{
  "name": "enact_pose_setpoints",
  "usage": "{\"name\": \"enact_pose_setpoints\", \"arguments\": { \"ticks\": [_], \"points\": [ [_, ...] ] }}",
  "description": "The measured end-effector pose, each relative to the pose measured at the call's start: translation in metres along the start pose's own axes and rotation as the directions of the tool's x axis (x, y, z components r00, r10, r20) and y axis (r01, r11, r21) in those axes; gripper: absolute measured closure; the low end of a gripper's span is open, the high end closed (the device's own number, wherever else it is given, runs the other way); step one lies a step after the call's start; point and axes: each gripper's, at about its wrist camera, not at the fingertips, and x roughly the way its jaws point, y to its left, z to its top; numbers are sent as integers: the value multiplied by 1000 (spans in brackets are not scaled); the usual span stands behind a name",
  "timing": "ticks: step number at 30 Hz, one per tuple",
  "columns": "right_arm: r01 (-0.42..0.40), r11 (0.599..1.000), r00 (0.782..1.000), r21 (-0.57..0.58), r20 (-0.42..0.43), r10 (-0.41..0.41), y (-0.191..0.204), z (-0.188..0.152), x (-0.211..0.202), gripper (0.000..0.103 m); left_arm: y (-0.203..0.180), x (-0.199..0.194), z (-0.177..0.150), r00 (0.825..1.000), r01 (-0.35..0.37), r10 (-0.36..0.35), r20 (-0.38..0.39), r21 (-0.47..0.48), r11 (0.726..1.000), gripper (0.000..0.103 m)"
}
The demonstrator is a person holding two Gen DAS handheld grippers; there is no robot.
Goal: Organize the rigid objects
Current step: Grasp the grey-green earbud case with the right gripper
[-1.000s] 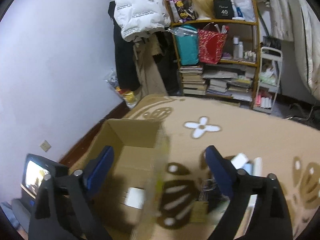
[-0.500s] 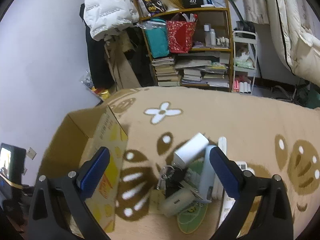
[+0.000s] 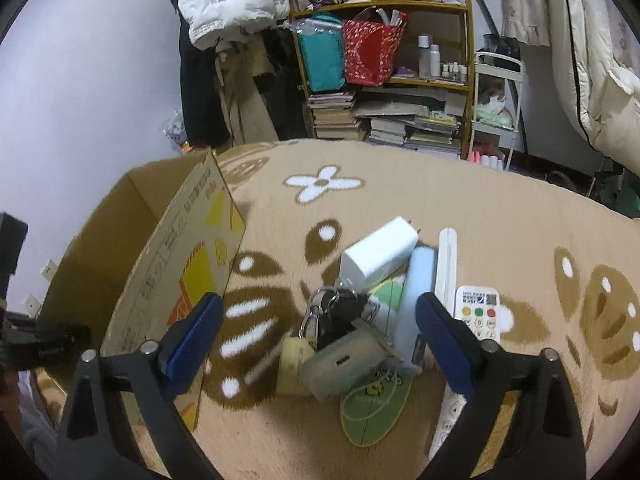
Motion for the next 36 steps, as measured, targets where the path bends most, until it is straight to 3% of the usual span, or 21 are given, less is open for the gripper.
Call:
{"name": "enact_pose_setpoints", "arguments": {
  "ticks": [5,9,15,29,32,36],
  "points": [
    [-27,996,999,82,-32,30,-12,-6,8,9,0,0,0,1000,2,-2,-1,-1,1000,84],
    [-13,996,997,93,-70,19,-17,-10,16,23,0,0,0,1000,3,-3,-3,-2,1000,84],
    [17,995,994,96,-113,-6,-19,-17,27,26,1,0,0,1000,4,-4,-3,-2,1000,84],
    [70,996,991,58,-120,-62,-6,-24,29,31,1,0,0,1000,-2,2,-3,5,1000,84],
    [76,995,984,60,-164,-66,-5,-29,37,40,0,0,0,1000,-3,3,-3,6,1000,84],
    [77,993,984,85,-164,-62,-10,-30,37,41,1,0,0,1000,-1,1,-4,5,1000,84]
  ]
}}
